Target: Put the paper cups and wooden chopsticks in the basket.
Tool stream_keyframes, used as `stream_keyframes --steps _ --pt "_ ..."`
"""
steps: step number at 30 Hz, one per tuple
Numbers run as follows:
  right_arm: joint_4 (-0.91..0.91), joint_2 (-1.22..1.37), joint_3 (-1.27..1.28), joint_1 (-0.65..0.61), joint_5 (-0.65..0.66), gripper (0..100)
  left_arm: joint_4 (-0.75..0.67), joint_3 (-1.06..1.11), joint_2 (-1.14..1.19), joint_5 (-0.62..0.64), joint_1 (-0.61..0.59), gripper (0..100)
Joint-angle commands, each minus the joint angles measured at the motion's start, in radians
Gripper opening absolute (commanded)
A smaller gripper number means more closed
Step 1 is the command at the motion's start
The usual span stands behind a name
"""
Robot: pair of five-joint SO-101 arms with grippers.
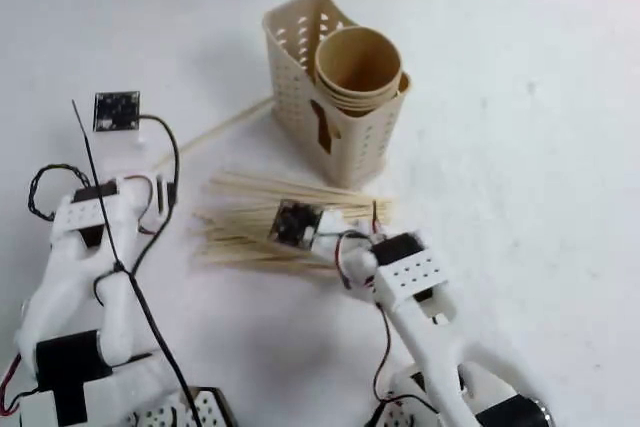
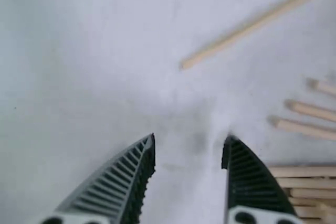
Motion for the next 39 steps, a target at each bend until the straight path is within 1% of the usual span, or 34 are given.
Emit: stream_keyframes --steps 1,5,8,11,14,18,22,25,29,32,35,39 --pt "-0.022 -0.002 -0.057 0.027 -0.011 1.8 0.005 -0.046 0.001 0.005 -0.008 21" --pt "-0.038 -0.002 -0.060 0.047 -0.014 2.7 0.005 -0.046 0.001 0.005 -0.008 21" --pt "-0.065 0.004 -0.054 0.068 -0.017 10.1 0.005 -0.046 0.001 0.005 -0.008 21" --pt "-0.068 0.039 -0.061 0.067 -0.060 17.9 0.005 -0.046 0.001 0.005 -0.008 21" --pt "-0.067 0.070 -0.083 0.065 -0.078 22.4 0.005 -0.044 0.001 0.005 -0.008 21" --pt "-0.065 0.076 -0.150 0.051 -0.077 23.0 0.002 -0.044 0.002 0.005 -0.007 21" --pt "-0.015 0.111 -0.265 -0.027 -0.074 23.2 0.003 -0.044 0.002 0.005 0.007 21" --pt "0.027 0.205 -0.374 -0.073 -0.077 23.3 0.003 -0.044 0.002 0.005 0.007 21" --pt "0.027 0.383 -0.491 -0.082 -0.120 23.3 0.003 -0.043 0.002 0.005 0.007 21" --pt "0.024 0.495 -0.531 -0.084 -0.126 23.1 0.002 -0.043 0.005 0.005 0.008 21" --pt "-0.016 0.553 -0.535 -0.079 -0.127 23.1 0.000 -0.044 0.005 0.005 0.008 21" --pt "-0.024 0.578 -0.535 -0.082 -0.127 23.0 -0.002 -0.044 0.007 0.005 0.008 21"
